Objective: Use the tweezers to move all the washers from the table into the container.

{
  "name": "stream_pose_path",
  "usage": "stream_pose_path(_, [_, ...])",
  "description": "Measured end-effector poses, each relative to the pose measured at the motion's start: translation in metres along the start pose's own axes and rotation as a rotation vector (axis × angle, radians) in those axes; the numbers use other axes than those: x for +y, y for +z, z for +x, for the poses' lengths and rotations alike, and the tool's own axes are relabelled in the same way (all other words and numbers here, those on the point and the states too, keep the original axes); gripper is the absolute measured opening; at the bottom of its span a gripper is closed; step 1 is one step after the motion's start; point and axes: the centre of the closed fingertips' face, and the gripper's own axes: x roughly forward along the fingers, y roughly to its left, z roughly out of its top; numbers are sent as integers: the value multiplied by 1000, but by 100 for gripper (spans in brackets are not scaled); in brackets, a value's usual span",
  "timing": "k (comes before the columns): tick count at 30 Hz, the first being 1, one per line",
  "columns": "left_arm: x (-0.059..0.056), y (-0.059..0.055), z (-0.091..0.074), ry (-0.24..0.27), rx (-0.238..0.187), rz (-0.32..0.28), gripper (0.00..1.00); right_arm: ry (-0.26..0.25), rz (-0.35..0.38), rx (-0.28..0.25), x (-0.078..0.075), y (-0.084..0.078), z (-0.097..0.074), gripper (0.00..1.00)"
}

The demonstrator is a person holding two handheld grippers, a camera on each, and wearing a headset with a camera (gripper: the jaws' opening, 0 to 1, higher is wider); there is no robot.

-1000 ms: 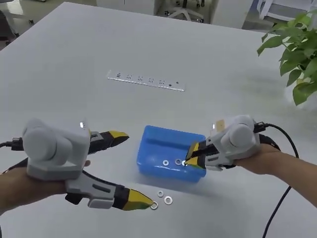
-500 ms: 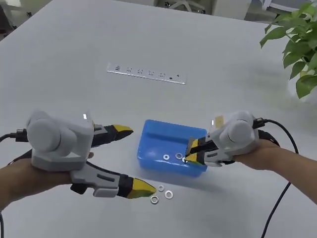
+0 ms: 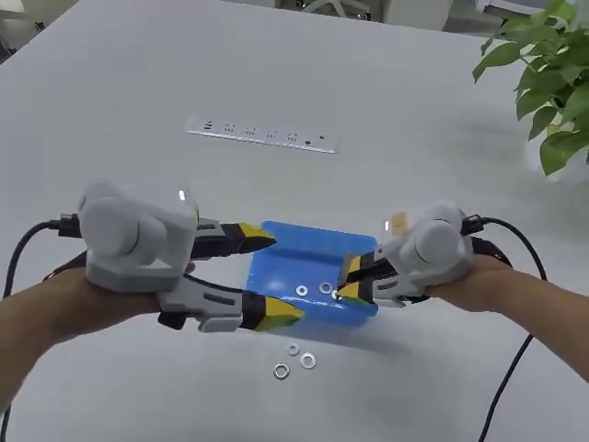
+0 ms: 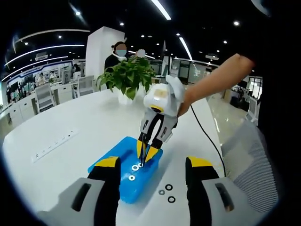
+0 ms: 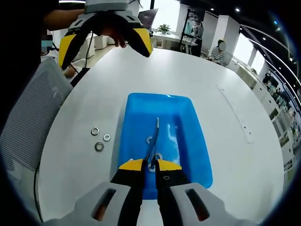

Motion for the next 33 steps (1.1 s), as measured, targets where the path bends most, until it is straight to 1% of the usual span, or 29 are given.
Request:
stream_pose_path(3, [0,2,7,-11,11,16,53,-2,-5,1,0,1,0,10])
stream_pose_path(9, [0,4,23,-34,29,50,43,-3,-6,-2,1,0,0,10])
stream_pose_path(12, [0,6,30,-45,28,58,37,-2,-8,-2,1,-1,0,10])
stream_pose_path(16, [3,11,41,-52,25,71,29,-1,-9,-3,1,-1,0,10])
stream_pose_path(19, [6,16,49,-55,19,77,27,0,-8,-4,2,-1,-1,10])
stream_pose_path(21, [6,18,52,-59,15,82,24,0,-6,-5,1,-1,-1,10])
stream_pose_path(24, [6,21,58,-67,11,90,23,0,-7,-7,1,-1,-1,10])
stream_pose_path(33, [5,16,71,-92,41,125,15,2,-20,-10,2,-2,-2,10])
